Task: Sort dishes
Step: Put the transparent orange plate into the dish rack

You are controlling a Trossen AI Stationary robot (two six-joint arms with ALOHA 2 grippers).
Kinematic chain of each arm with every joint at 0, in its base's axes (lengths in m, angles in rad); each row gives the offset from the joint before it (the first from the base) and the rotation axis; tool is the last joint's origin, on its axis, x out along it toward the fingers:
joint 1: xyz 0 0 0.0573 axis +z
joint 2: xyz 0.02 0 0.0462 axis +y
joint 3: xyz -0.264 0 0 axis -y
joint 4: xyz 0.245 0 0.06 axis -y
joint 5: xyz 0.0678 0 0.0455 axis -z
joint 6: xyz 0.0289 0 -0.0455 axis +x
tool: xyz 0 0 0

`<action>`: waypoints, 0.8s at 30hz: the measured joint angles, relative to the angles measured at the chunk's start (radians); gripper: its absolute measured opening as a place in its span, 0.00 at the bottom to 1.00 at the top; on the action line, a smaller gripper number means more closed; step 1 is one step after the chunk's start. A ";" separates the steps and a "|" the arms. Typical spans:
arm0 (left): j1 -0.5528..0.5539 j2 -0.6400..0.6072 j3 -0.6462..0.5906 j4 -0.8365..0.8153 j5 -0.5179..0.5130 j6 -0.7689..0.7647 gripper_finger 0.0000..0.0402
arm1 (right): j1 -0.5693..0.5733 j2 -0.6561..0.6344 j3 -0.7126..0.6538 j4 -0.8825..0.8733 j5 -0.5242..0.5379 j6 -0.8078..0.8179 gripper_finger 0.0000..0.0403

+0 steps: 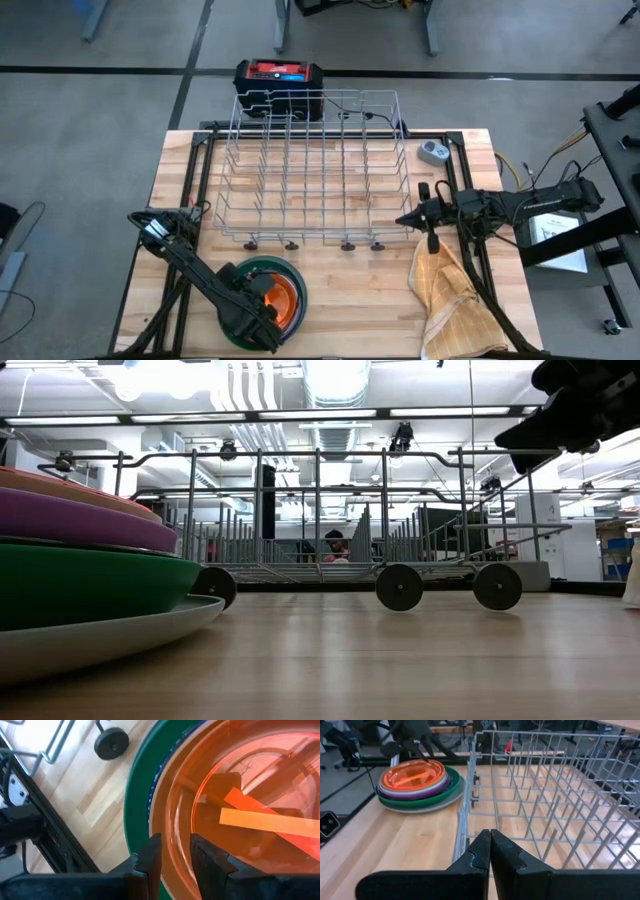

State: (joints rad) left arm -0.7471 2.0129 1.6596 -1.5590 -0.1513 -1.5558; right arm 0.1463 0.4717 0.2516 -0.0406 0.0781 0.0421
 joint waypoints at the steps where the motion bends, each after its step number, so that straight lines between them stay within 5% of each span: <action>1: 0.000 0.000 0.000 0.004 0.007 -0.003 0.23 | 0.000 0.000 0.000 0.000 0.000 0.001 0.01; 24: -0.002 0.001 -0.012 0.059 0.013 0.022 0.19 | 0.000 0.000 0.000 -0.002 0.000 0.010 0.01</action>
State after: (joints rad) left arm -0.7491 2.0136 1.6472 -1.5003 -0.1387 -1.5337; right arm 0.1463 0.4721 0.2516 -0.0425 0.0784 0.0525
